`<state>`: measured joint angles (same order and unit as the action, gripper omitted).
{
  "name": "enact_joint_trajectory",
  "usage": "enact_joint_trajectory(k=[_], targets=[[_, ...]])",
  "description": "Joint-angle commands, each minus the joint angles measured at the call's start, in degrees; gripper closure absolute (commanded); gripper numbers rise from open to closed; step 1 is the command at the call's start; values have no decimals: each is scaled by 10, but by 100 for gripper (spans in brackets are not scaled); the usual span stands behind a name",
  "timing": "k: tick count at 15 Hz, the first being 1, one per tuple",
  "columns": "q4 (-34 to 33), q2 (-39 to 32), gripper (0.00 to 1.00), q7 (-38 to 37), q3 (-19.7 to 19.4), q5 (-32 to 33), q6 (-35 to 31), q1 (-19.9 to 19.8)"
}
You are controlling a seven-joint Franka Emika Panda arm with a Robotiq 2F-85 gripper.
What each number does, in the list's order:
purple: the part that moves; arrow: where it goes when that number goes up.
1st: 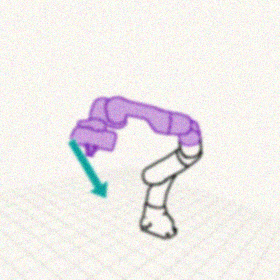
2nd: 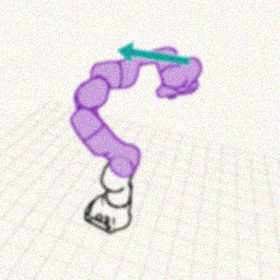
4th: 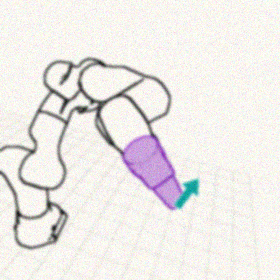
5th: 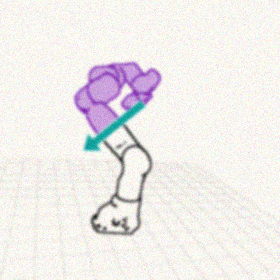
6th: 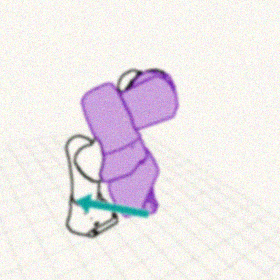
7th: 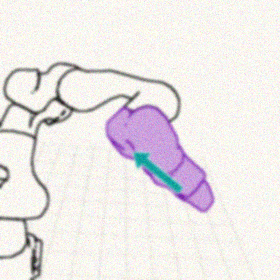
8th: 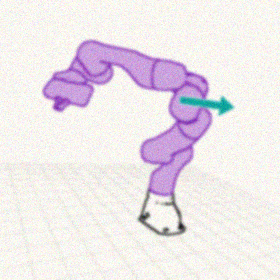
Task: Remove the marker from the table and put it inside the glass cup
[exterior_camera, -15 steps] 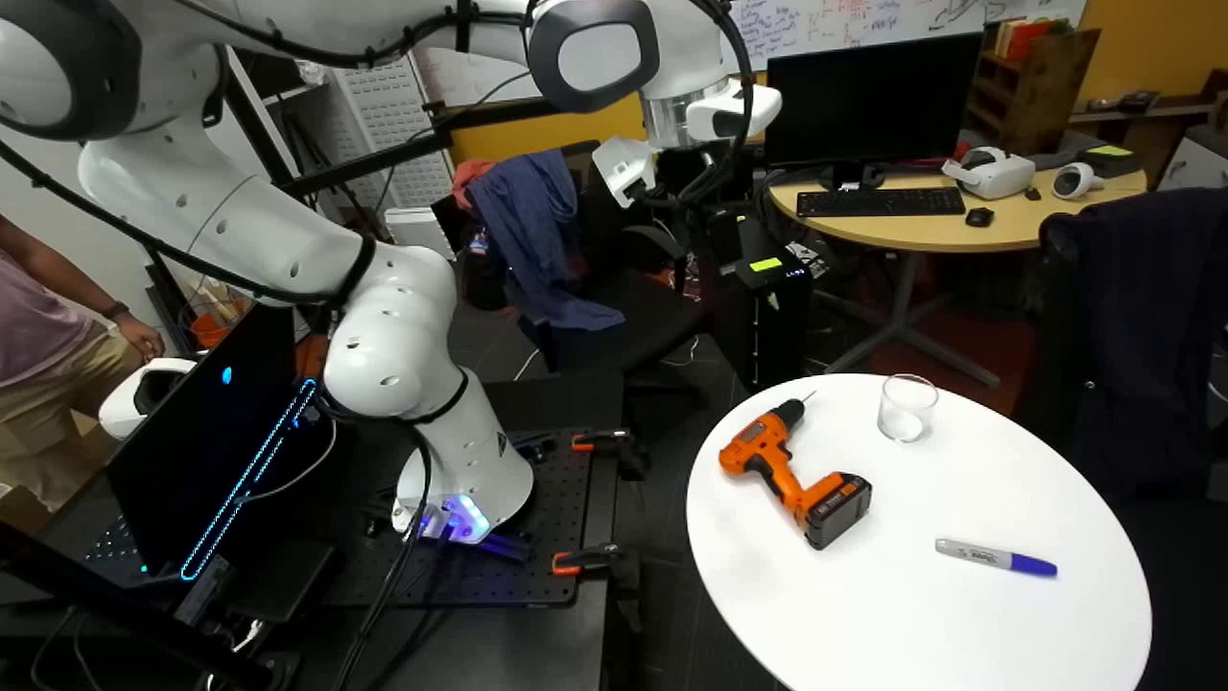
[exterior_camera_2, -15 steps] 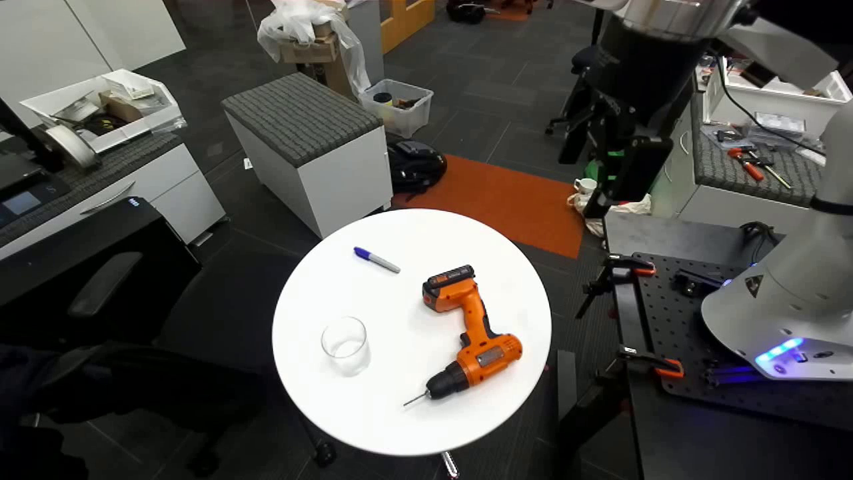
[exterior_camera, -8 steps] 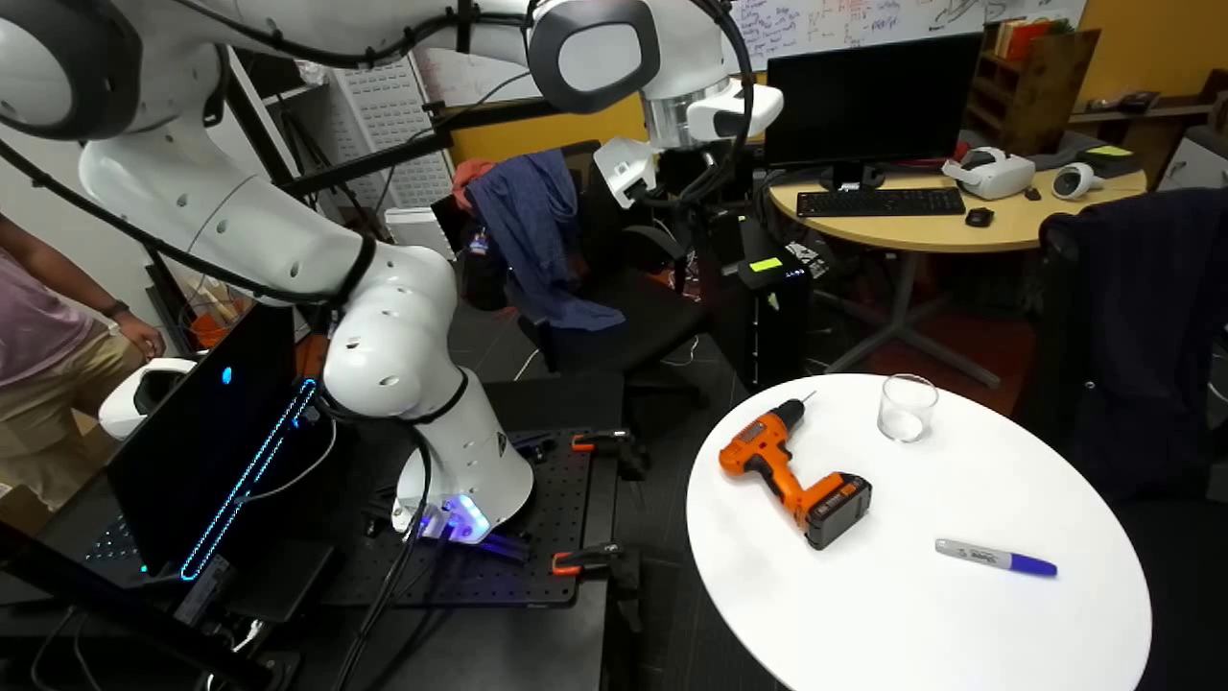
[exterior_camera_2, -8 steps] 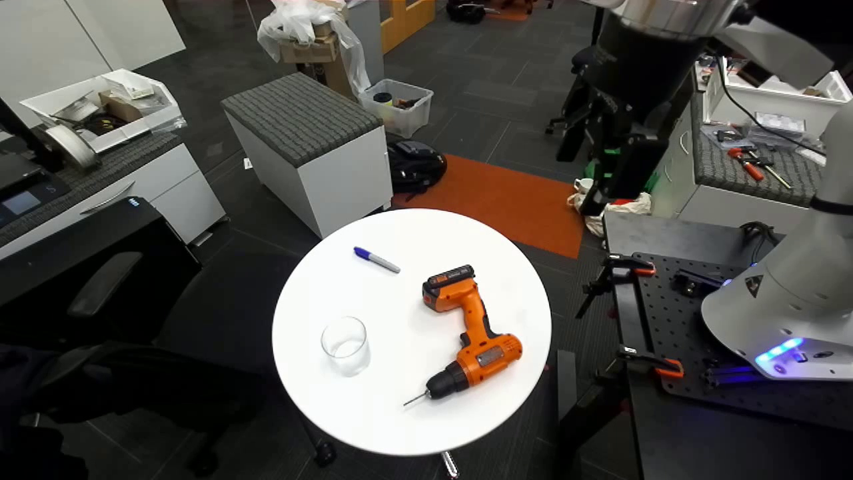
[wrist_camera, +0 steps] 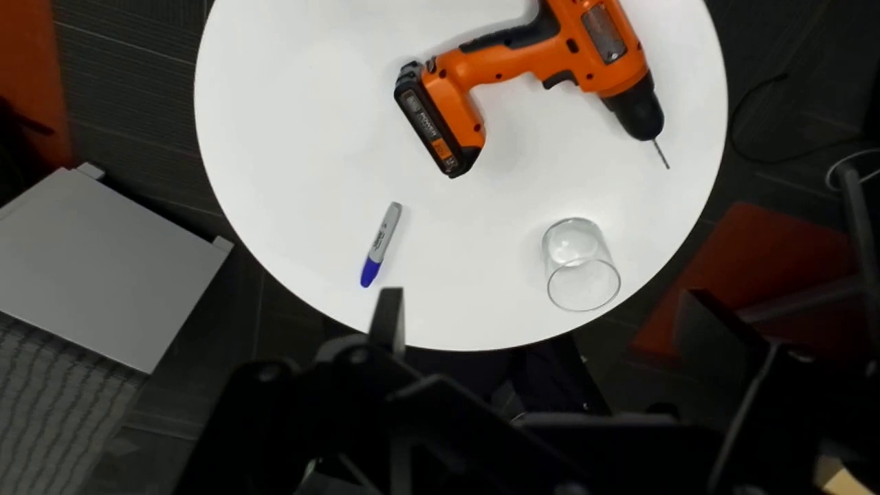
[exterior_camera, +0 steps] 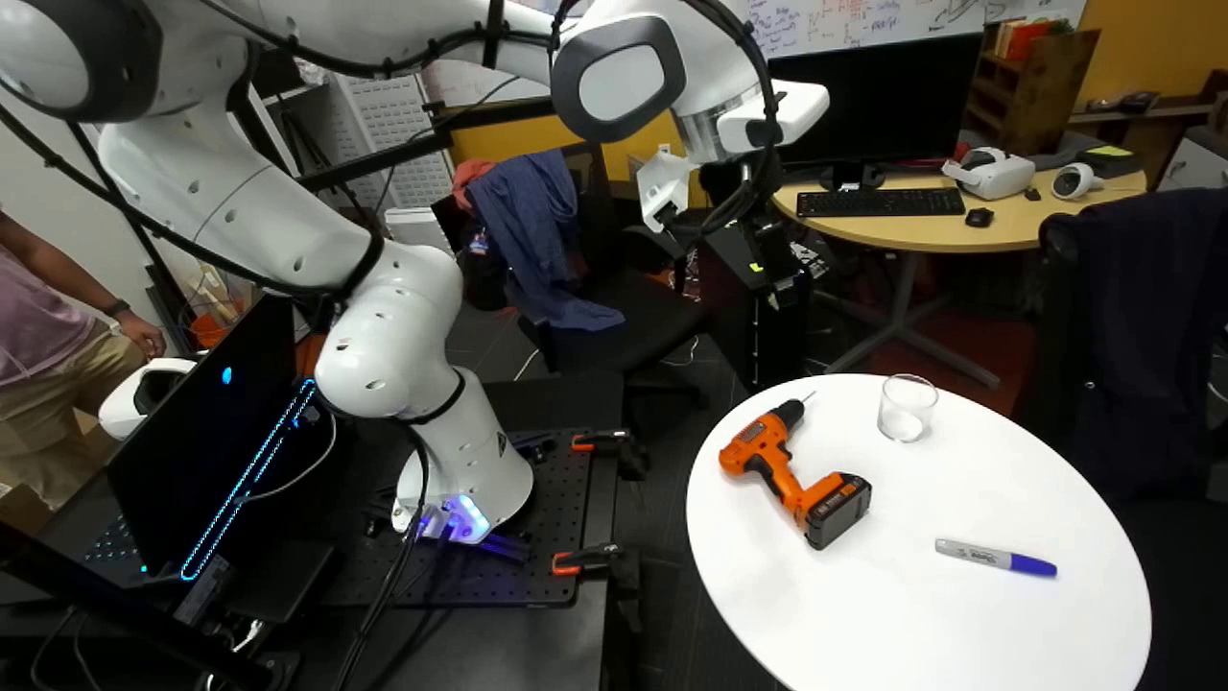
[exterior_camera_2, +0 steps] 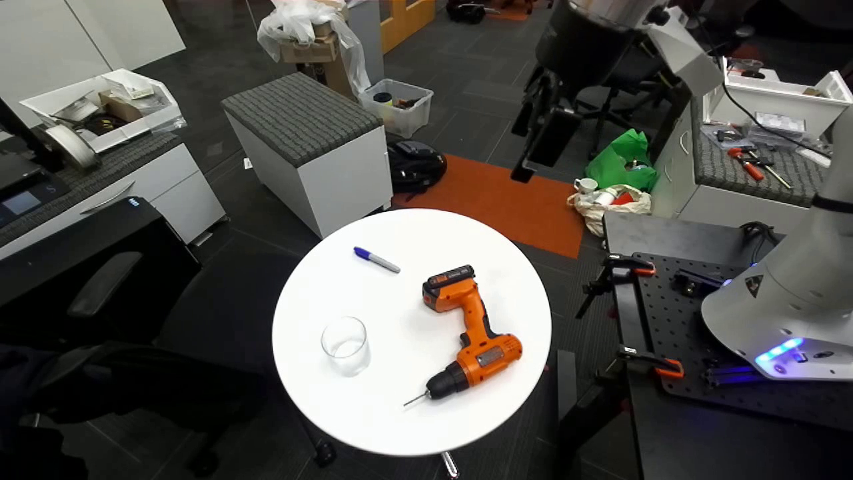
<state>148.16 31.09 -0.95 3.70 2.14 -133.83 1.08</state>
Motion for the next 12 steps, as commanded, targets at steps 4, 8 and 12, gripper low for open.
enact_joint_trajectory(k=[4, 8, 12], targets=[[-17, -76, 0, -63, -5, 14, -72, -46], [-31, -134, 0, -81, -19, 6, -109, -64], [-53, -198, 0, -73, -36, 4, -146, -66]])
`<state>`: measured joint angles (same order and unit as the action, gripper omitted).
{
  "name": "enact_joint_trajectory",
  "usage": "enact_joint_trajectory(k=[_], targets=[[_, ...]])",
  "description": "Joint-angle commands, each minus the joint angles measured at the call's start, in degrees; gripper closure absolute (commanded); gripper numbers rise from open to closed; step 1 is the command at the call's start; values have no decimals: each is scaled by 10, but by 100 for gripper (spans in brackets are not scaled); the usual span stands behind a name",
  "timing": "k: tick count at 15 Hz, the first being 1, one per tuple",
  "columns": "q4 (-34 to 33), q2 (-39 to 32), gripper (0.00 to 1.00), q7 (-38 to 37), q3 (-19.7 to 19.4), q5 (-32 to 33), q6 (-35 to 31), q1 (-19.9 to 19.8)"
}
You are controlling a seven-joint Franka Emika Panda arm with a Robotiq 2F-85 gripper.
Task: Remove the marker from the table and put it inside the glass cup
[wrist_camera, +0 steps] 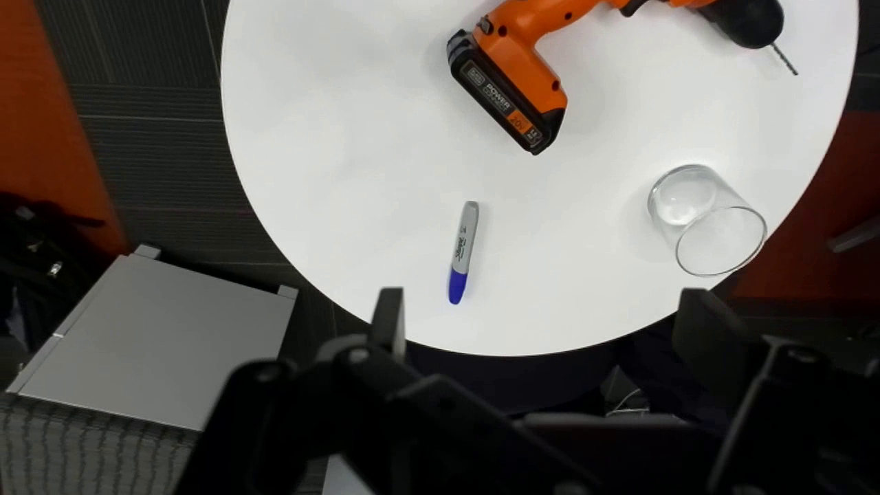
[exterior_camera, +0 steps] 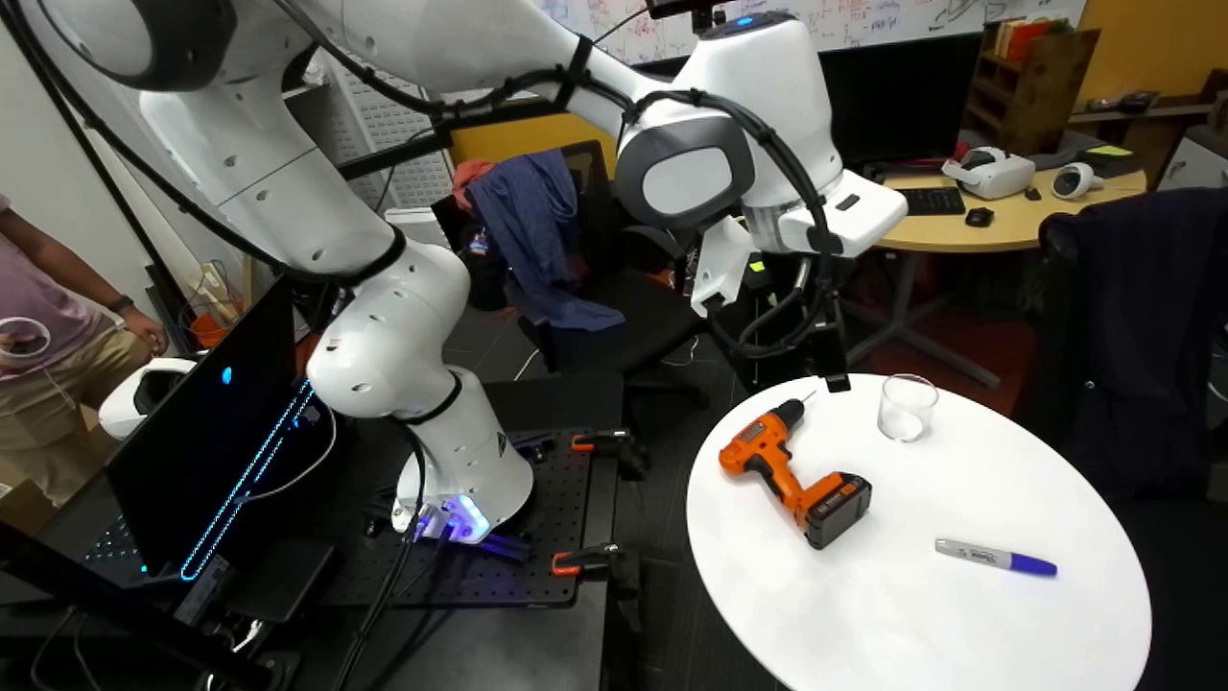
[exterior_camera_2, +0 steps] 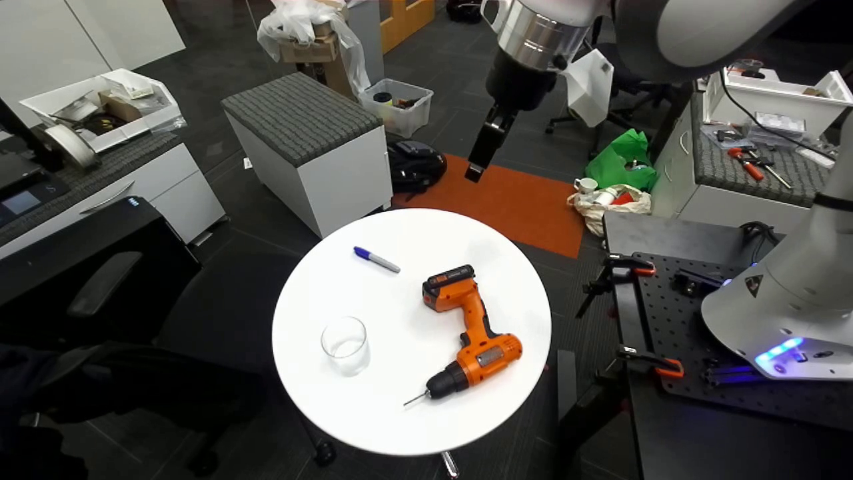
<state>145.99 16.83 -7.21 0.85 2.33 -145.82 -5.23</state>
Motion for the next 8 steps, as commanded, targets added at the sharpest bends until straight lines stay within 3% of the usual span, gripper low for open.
enact_joint_trajectory(k=[1, 8], targets=[[-40, -76, 0, -6, -12, 2, -35, -2], [-118, -217, 0, -1, -26, 8, -96, 4]])
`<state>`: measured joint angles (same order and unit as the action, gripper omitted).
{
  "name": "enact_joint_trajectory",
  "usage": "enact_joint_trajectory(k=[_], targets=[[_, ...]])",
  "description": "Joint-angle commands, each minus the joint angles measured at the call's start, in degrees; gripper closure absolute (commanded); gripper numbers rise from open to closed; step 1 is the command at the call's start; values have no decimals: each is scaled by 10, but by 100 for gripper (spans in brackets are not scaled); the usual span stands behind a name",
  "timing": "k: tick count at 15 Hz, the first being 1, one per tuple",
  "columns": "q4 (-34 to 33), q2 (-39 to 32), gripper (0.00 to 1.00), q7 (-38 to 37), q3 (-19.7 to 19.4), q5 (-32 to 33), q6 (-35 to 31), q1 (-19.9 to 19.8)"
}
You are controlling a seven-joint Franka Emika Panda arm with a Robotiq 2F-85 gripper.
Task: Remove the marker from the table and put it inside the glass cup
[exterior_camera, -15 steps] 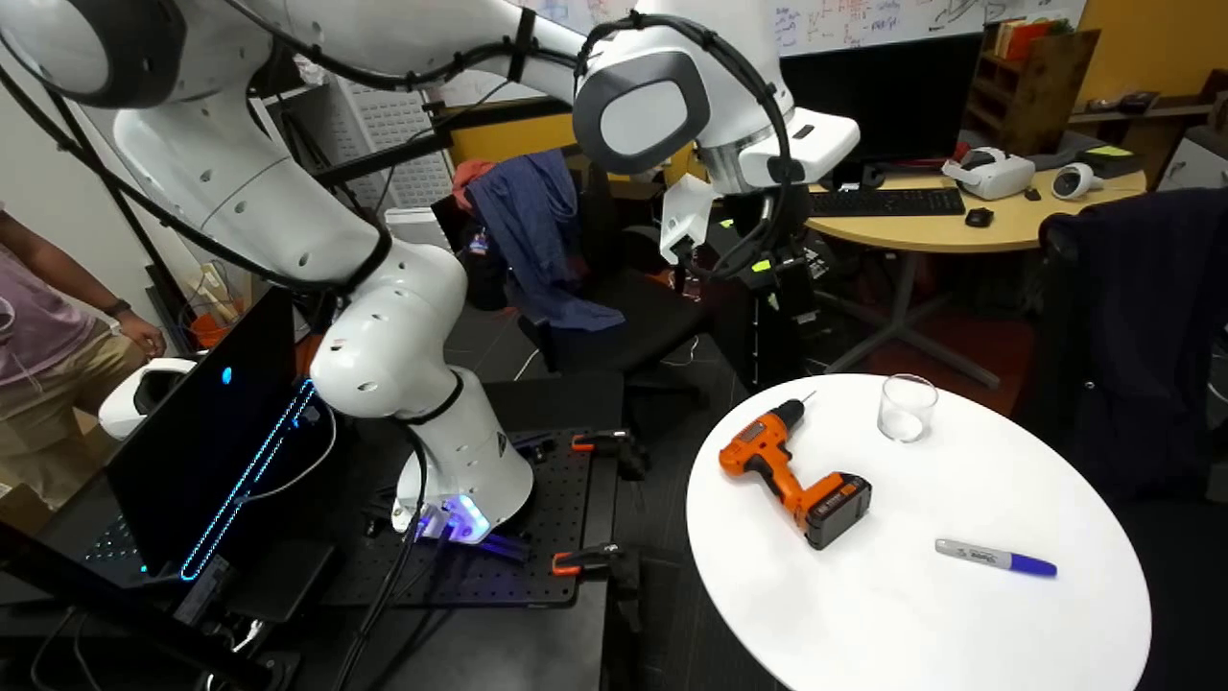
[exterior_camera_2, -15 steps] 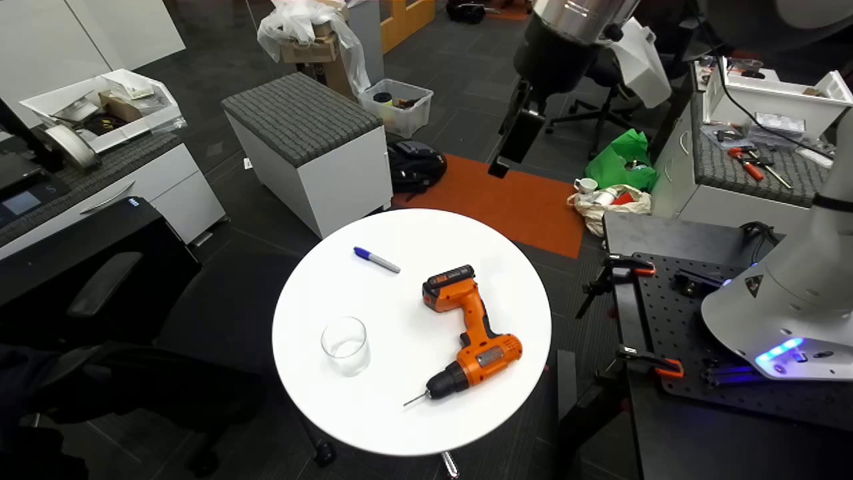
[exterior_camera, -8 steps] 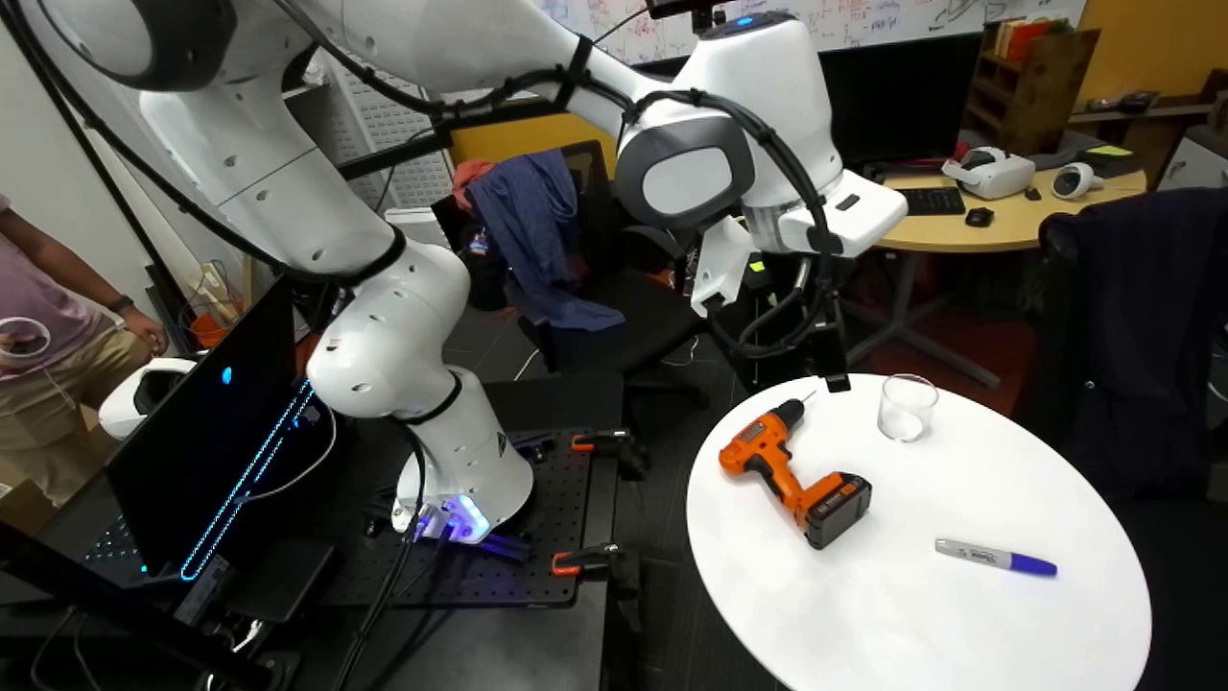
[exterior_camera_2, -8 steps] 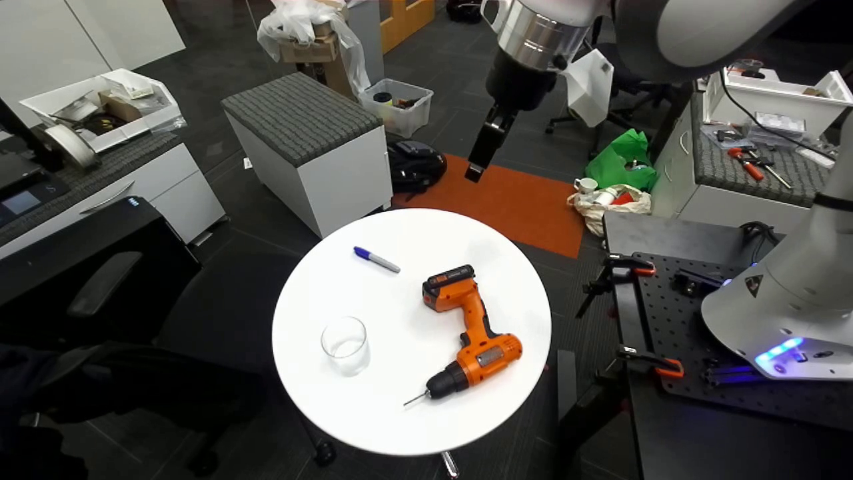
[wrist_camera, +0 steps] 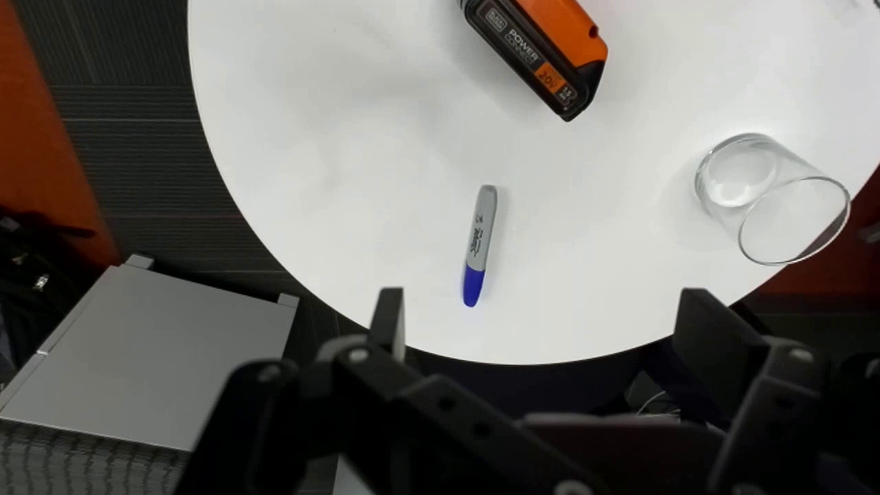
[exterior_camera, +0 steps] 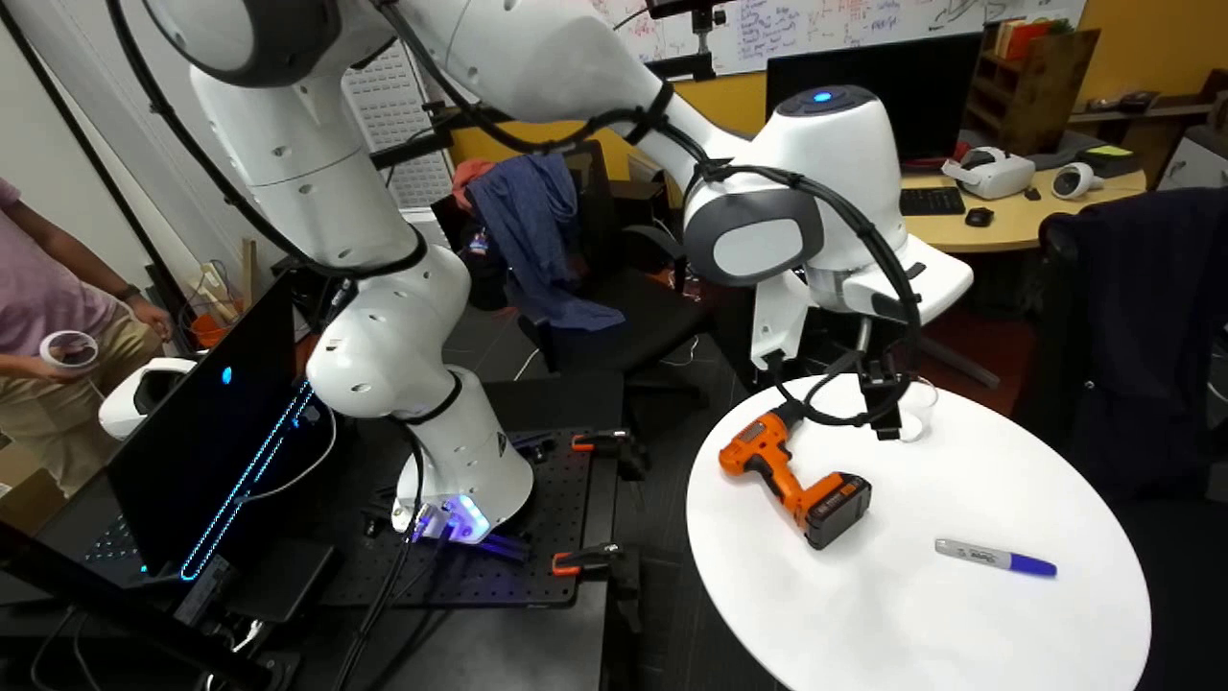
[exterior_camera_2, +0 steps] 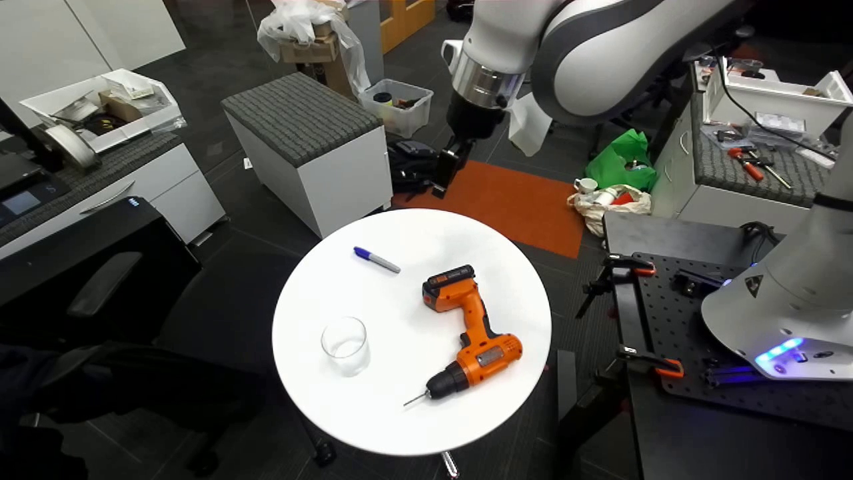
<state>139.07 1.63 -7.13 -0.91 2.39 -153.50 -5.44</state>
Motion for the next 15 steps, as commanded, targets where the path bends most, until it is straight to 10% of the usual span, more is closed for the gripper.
enact_joint_trajectory(k=[1, 15], targets=[[-62, -84, 0, -3, -9, 3, -22, 8], [-245, -306, 0, 8, -4, -47, -6, 9]])
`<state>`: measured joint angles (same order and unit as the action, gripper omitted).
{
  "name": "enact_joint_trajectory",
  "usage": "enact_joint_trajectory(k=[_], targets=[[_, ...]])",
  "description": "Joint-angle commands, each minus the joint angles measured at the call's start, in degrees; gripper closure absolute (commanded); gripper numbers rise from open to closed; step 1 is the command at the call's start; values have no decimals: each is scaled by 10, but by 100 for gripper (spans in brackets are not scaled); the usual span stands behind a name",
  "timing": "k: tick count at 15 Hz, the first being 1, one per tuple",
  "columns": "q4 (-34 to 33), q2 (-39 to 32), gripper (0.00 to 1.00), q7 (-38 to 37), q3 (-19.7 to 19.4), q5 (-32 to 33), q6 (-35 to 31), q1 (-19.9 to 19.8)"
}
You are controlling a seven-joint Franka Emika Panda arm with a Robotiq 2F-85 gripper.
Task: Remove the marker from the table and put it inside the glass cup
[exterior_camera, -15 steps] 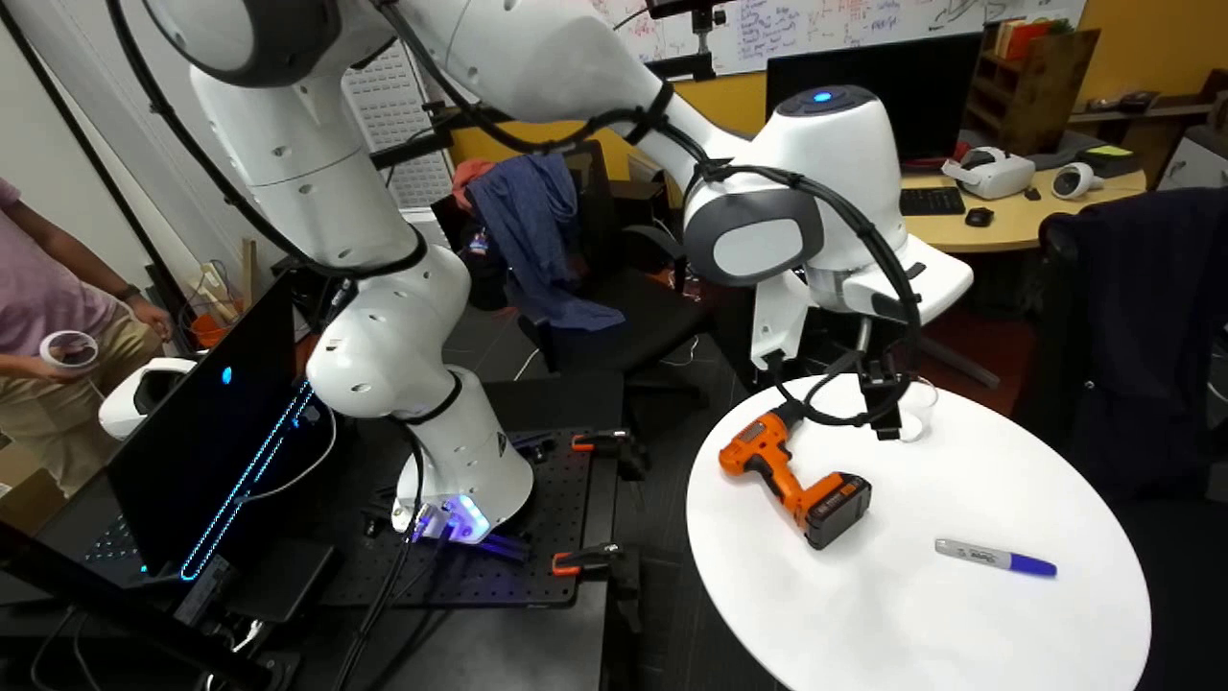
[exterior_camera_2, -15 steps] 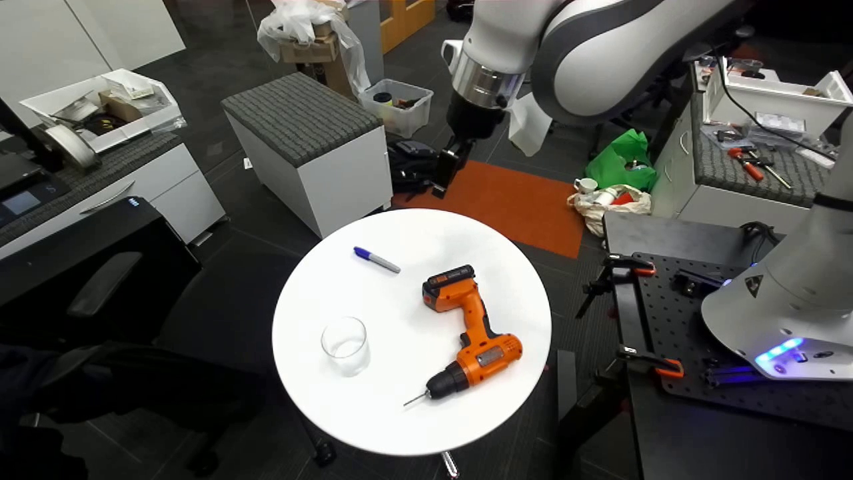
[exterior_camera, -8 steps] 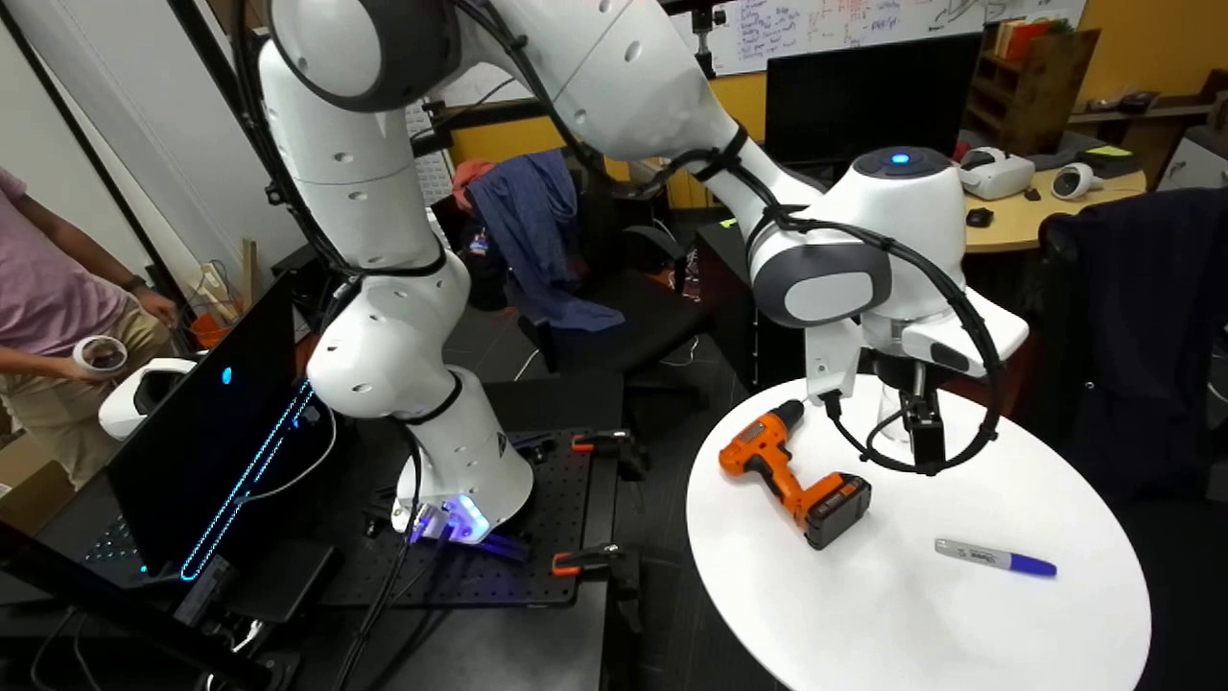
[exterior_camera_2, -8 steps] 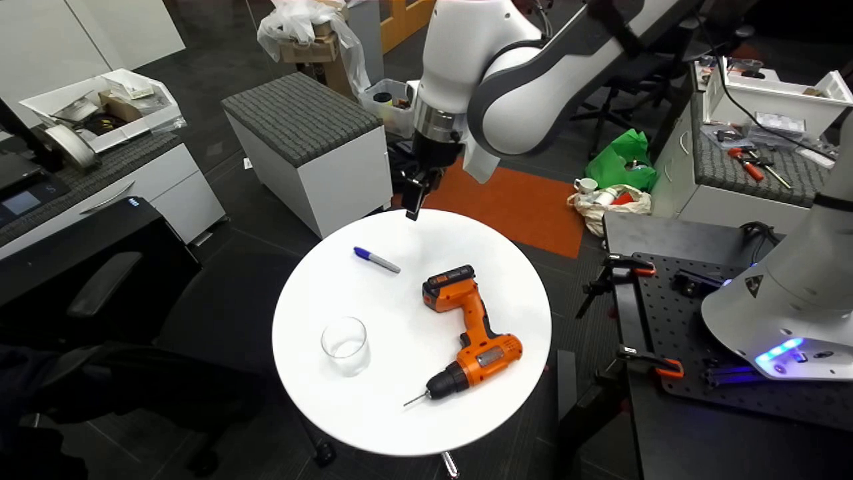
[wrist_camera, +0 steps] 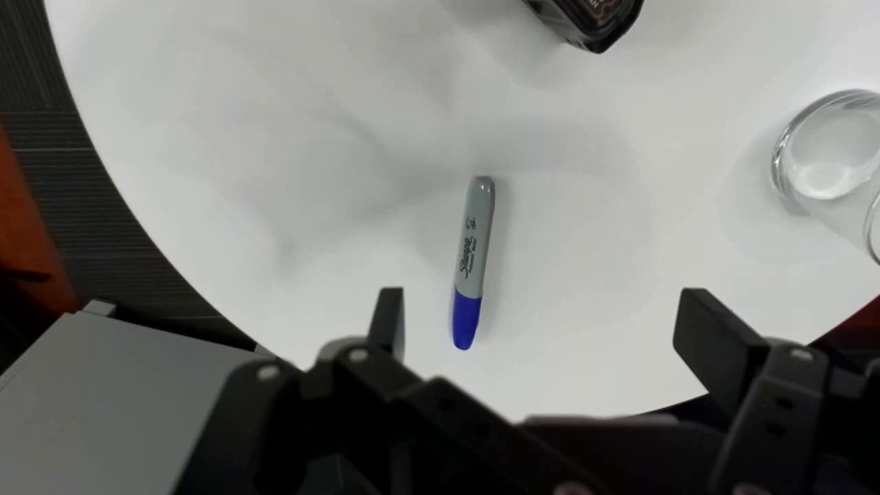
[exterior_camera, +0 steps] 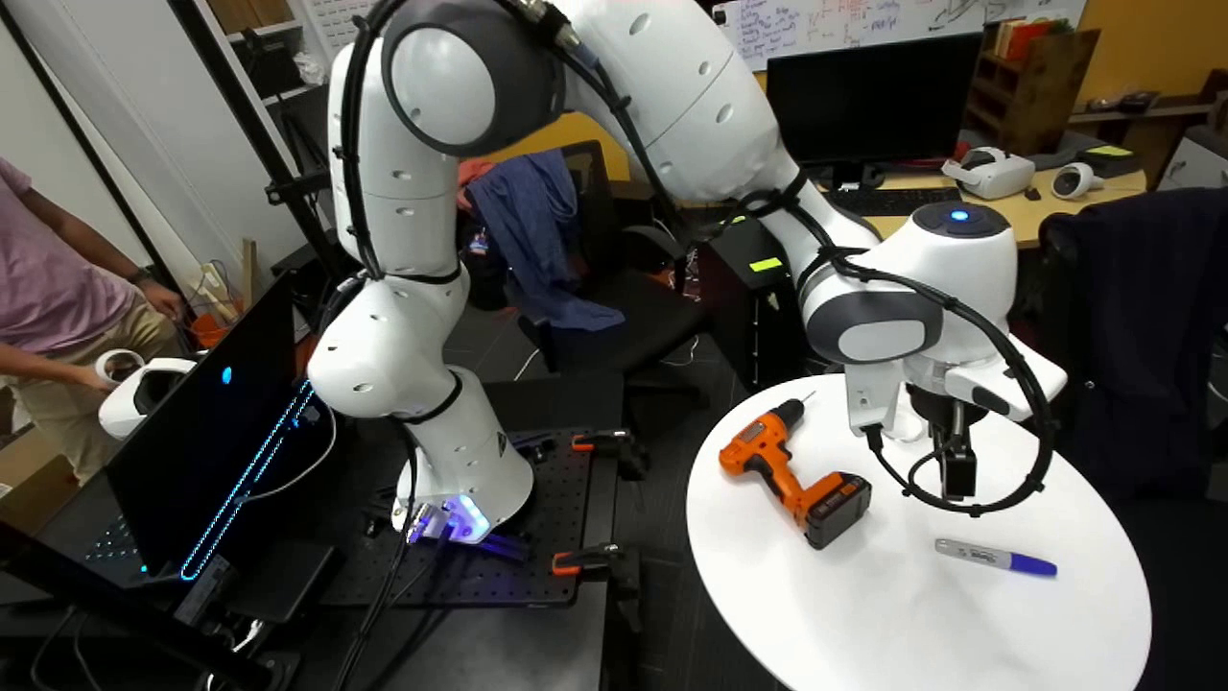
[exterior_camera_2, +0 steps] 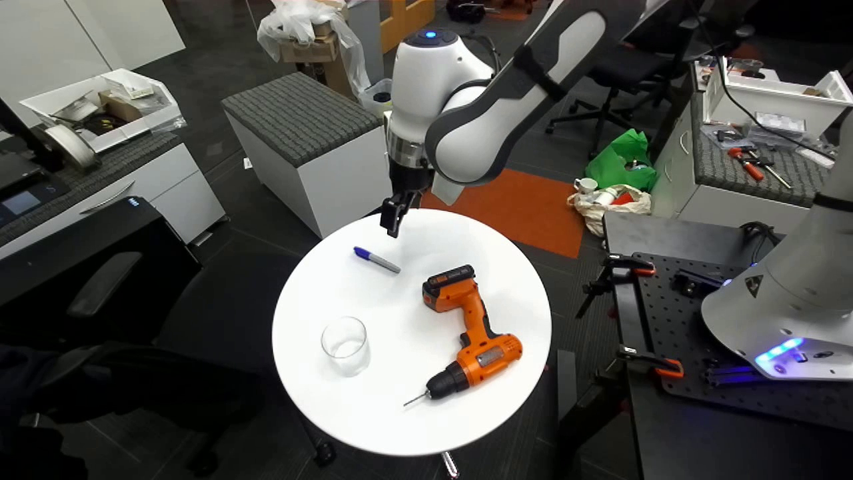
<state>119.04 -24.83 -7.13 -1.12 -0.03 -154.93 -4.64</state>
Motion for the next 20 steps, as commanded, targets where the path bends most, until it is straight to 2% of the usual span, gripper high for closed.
enact_joint_trajectory(k=[1, 8, 9, 15, 20], targets=[[-55, -54, 0, 9, -1, -27, 10, 0], [-123, -131, 0, 9, -3, -37, 26, -5], [-93, -112, 0, 6, -8, -30, 5, 2], [-112, -131, 0, 6, -8, -31, 7, 0], [-142, -146, 0, 29, 9, -44, 37, -21]])
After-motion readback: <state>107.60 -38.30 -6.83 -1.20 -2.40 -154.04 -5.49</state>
